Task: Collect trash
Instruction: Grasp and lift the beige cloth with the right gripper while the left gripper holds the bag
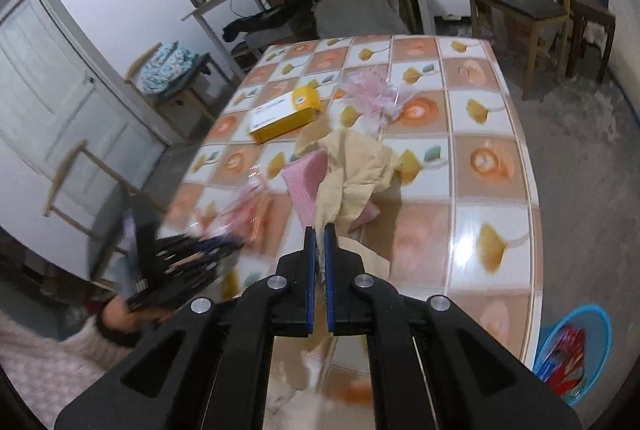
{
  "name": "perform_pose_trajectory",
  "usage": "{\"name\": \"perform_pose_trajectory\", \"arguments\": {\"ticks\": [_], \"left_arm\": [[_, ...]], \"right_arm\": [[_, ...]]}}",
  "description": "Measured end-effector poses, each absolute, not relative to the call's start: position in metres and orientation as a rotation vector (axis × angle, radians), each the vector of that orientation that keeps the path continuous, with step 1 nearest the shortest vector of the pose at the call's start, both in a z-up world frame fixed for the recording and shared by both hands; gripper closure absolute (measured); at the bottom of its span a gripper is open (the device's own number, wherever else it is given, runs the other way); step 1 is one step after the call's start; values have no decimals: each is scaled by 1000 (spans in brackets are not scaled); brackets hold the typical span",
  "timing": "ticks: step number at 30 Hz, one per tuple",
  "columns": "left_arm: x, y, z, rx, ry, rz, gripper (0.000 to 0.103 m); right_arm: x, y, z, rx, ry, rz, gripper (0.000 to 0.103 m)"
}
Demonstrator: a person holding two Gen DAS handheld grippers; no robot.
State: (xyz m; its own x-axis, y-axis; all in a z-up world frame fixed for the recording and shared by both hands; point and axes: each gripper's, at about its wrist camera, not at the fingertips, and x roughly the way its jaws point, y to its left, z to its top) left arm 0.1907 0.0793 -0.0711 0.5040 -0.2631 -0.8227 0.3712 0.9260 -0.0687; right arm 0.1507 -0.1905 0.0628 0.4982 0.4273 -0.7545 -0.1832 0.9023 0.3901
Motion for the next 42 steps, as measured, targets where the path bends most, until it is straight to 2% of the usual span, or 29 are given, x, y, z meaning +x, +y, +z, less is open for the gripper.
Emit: {"name": "perform_pose_trajectory", "arguments": {"ticks": [12,17,23,32,37,38,40,42], "left_arm": [[191,79,-71,122,969,-382,95],[190,79,-71,126,967,-380,95],[190,80,-71,125,966,-377,95],[191,80,-71,124,971,-373,95],[191,79,-71,130,972,-371,95],[191,79,-71,132,971,-370,95],[191,80,-72,135,972,-370,95],[191,79,-71,134,972,-370,95]], "right_arm": [[83,-229,108,517,995,487,99],[65,-232,108,551,1042,517,99],[78,-243,60,557,1136,363,99],[116,-216,-21,218,1215,96,98],[116,-202,-42,175,1197,119,97],[116,-201,-42,170,1190,125,94],[115,-199,-41,153,1175,144,79],[115,-198,-40,156,1172,173,55]]}}
